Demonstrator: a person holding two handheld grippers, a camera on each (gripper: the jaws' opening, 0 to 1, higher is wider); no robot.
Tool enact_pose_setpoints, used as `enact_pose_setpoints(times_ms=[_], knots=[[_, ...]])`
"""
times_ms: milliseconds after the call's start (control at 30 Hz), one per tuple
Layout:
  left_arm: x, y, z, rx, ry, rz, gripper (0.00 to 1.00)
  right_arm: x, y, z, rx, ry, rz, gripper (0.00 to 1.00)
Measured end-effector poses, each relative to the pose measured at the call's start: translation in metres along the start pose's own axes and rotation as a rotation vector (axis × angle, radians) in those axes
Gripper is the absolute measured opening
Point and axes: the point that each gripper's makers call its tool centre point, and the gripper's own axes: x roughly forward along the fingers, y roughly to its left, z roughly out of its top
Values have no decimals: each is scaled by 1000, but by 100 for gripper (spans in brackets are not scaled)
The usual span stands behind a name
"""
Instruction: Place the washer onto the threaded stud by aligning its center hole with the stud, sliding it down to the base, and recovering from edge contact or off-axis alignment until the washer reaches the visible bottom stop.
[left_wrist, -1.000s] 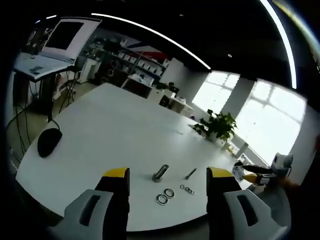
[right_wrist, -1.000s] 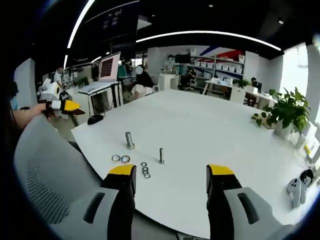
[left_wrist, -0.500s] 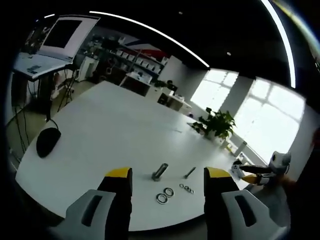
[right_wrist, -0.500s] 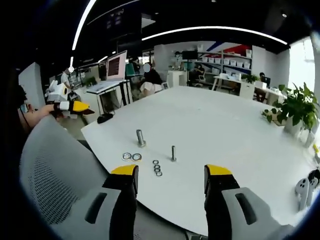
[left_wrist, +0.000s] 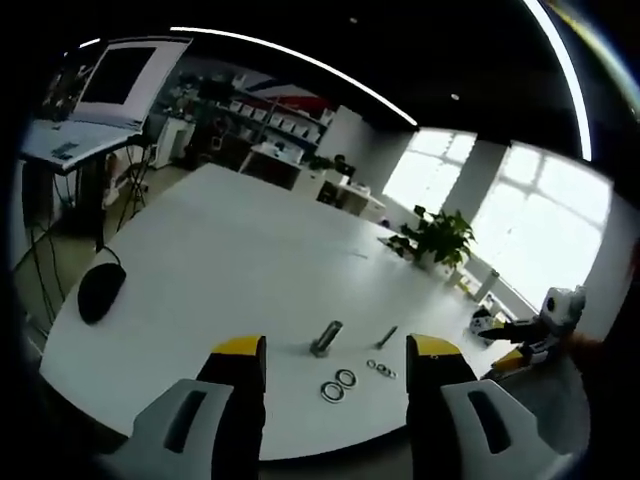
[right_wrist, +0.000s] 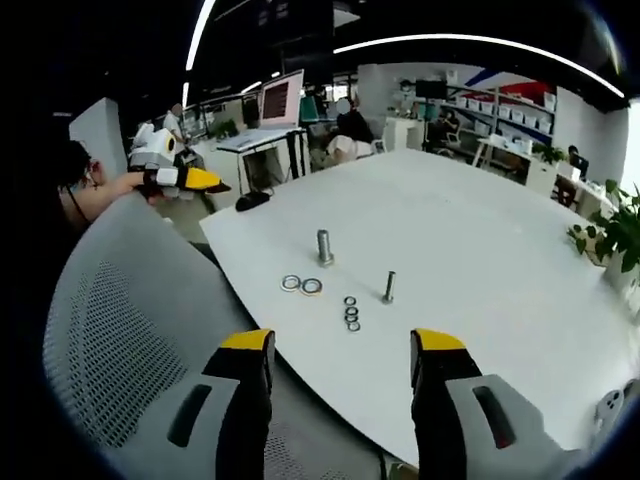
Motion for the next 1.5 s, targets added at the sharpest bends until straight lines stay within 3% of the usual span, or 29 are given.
enact_pose_setpoints(times_ms=[200,367,467,567,667,833,1067,1233,1500], knots=[[1,-2,-4,7,28,-19,50,4,0,-3,-25,37,39,57],[1,-4,-1,-5,15,-29,50,12,-4,0,-160,76,77,52],[1,-2,-2,3,19,-27,49,18,-5,2,-197,90,98,51],[2,-4,-7,50,58,-29,50,26,-5,3,-232,113,124,51],[0,-2,-5,17,39,-22,49,35,-2,5,-234,127,182,44],[1,-2,-7,12,49,-16,49,53,-3,3,-226,174,229,44],[1,0,-6,1,39,11,42,81,-9,-13,-301,270,278,43],[1,-3,-9,-17,52,-11,42,98,-14,-31,-376,361,300,43],[1,-2,-10,-55,54,-11,42,118,-20,-46,-371,405,319,39]])
